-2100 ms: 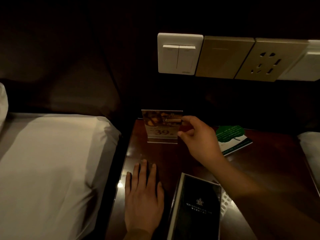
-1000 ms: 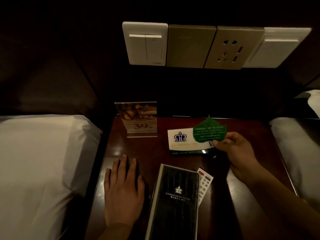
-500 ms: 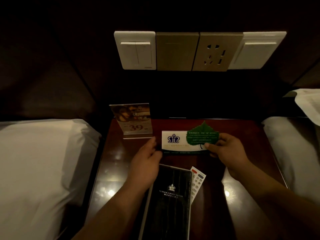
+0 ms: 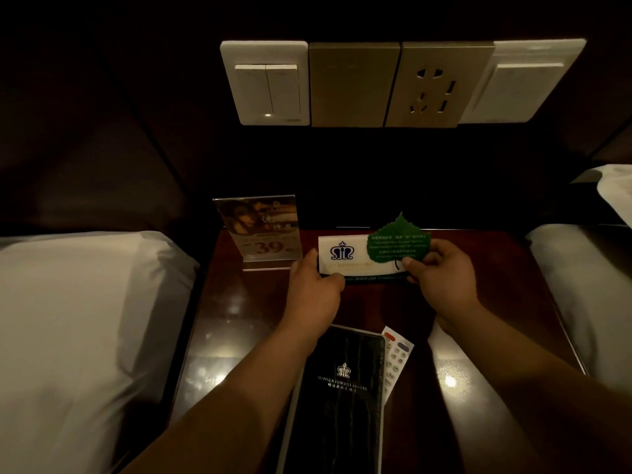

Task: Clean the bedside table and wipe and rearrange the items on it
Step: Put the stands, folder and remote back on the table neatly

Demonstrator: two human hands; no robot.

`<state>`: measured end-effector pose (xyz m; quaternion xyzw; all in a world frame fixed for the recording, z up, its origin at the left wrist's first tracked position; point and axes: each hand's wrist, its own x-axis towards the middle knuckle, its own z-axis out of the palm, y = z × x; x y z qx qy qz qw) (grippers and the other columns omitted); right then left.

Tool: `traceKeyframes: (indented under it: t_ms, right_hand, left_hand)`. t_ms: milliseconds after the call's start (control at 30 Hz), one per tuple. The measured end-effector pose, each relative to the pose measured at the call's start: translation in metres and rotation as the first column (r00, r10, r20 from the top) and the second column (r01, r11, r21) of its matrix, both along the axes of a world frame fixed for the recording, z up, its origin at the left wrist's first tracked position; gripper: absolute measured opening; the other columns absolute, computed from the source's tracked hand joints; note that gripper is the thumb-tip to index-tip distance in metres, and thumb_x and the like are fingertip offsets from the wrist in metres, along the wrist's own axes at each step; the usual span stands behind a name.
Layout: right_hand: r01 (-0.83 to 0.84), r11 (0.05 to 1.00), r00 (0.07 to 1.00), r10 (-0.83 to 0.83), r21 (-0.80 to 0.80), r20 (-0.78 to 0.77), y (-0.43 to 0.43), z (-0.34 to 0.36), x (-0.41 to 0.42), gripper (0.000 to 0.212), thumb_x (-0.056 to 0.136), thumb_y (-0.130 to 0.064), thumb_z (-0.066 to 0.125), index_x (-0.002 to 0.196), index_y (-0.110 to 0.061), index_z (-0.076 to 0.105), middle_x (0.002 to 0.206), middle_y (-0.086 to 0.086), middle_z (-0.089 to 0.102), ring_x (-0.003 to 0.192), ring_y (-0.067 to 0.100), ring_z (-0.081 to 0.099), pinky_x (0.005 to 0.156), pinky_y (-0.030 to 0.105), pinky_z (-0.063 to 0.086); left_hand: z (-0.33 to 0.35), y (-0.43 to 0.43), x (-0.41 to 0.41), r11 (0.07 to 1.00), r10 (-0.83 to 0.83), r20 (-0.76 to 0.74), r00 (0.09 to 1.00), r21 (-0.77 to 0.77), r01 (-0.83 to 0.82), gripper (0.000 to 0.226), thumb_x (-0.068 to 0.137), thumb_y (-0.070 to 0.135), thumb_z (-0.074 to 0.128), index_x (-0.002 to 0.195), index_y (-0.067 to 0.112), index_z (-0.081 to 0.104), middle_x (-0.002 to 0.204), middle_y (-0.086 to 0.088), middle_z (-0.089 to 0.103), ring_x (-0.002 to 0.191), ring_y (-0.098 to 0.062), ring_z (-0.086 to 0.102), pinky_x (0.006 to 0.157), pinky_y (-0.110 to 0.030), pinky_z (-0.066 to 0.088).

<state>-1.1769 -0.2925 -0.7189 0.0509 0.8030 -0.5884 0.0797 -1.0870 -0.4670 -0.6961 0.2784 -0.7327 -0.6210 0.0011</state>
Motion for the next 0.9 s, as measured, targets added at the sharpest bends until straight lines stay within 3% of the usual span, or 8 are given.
traceKeyframes:
  t_ms: [133, 233, 300, 433, 567, 700, 800, 900]
  right_hand:
    - [0.047, 0.999, 0.999, -0.047, 0.004, -0.022, -0.002, -0.005, -0.001, 0.026, 0.086, -0.006, 0.071, 0.11, -0.009, 0.061, 0.098, 0.025, 0.065, 0.087, 0.03, 0.069, 0.078, 0.042, 0.059]
    - [0.069, 0.998, 0.997, -0.068, 0.012, -0.038, -0.006, -0.007, -0.003, 0.024, 0.086, -0.008, 0.071, 0.108, -0.01, 0.062, 0.097, 0.023, 0.066, 0.086, 0.029, 0.069, 0.08, 0.046, 0.059]
    - [0.081, 0.997, 0.995, -0.079, 0.021, -0.056, -0.01, -0.007, -0.005, 0.022, 0.087, -0.009, 0.071, 0.106, -0.012, 0.062, 0.096, 0.022, 0.066, 0.085, 0.03, 0.069, 0.08, 0.05, 0.059]
    - [0.089, 0.995, 0.992, -0.084, 0.051, -0.089, -0.015, -0.008, -0.011, 0.019, 0.087, -0.011, 0.071, 0.1, -0.018, 0.06, 0.086, 0.013, 0.063, 0.083, 0.031, 0.068, 0.079, 0.053, 0.058]
    - [0.076, 0.994, 0.993, -0.069, 0.073, -0.101, -0.018, -0.009, -0.015, 0.019, 0.088, -0.012, 0.07, 0.103, -0.016, 0.061, 0.086, 0.014, 0.062, 0.082, 0.029, 0.067, 0.078, 0.052, 0.058]
    - [0.04, 0.997, 0.994, -0.032, 0.069, -0.106, -0.018, -0.009, -0.017, 0.019, 0.089, -0.012, 0.069, 0.103, -0.019, 0.059, 0.086, 0.015, 0.062, 0.079, 0.024, 0.066, 0.076, 0.042, 0.059]
    - [0.024, 0.999, 0.995, -0.02, 0.042, -0.094, -0.015, -0.01, -0.016, 0.02, 0.088, -0.01, 0.07, 0.106, -0.015, 0.061, 0.092, 0.022, 0.063, 0.082, 0.023, 0.067, 0.074, 0.033, 0.059]
    - [0.032, 0.998, 0.996, -0.028, 0.046, -0.085, -0.013, -0.011, -0.016, 0.025, 0.087, -0.01, 0.07, 0.111, -0.009, 0.062, 0.092, 0.018, 0.064, 0.081, 0.019, 0.067, 0.077, 0.036, 0.059]
  left_hand:
    - [-0.005, -0.001, -0.001, 0.998, 0.03, -0.017, 0.999, -0.047, -0.031, 0.061, 0.088, 0.004, 0.055, 0.145, 0.022, 0.046, 0.137, 0.0, 0.041, 0.101, -0.001, 0.053, 0.067, -0.002, 0.042]
    - [-0.006, -0.003, -0.008, 1.0, 0.013, -0.029, 1.0, -0.019, -0.014, 0.055, 0.088, 0.0, 0.052, 0.141, 0.016, 0.051, 0.139, -0.007, 0.05, 0.114, -0.016, 0.057, 0.091, -0.027, 0.053]
    - [-0.005, -0.001, -0.013, 1.0, 0.026, -0.027, 0.999, 0.004, -0.026, 0.052, 0.087, -0.001, 0.052, 0.138, 0.011, 0.052, 0.138, -0.011, 0.052, 0.116, -0.021, 0.058, 0.093, -0.034, 0.054]
    - [-0.006, 0.002, -0.012, 0.999, 0.044, -0.034, 0.998, 0.032, -0.043, 0.055, 0.088, 0.001, 0.054, 0.142, 0.012, 0.047, 0.143, -0.004, 0.047, 0.116, -0.012, 0.054, 0.085, -0.019, 0.045]
    - [-0.007, 0.002, -0.011, 0.996, 0.081, -0.075, 0.994, 0.026, -0.079, 0.056, 0.089, 0.001, 0.055, 0.143, 0.017, 0.047, 0.139, 0.005, 0.047, 0.094, 0.012, 0.046, 0.07, 0.001, 0.037]
    - [-0.002, 0.004, -0.005, 0.994, 0.092, -0.059, 0.994, 0.067, -0.088, 0.061, 0.089, 0.005, 0.057, 0.146, 0.023, 0.045, 0.143, 0.002, 0.051, 0.117, -0.003, 0.044, 0.099, -0.025, 0.04]
    - [-0.005, -0.01, 0.022, 0.968, 0.25, -0.067, 0.966, 0.028, -0.249, 0.049, 0.085, 0.016, 0.06, 0.13, 0.035, 0.057, 0.132, 0.004, 0.06, 0.111, -0.006, 0.058, 0.091, -0.035, 0.052]
    - [-0.006, -0.053, 0.039, 0.829, 0.542, -0.12, 0.832, -0.088, -0.553, 0.033, 0.089, 0.016, 0.063, 0.118, 0.031, 0.057, 0.121, -0.003, 0.062, 0.1, -0.016, 0.064, 0.079, -0.031, 0.05]
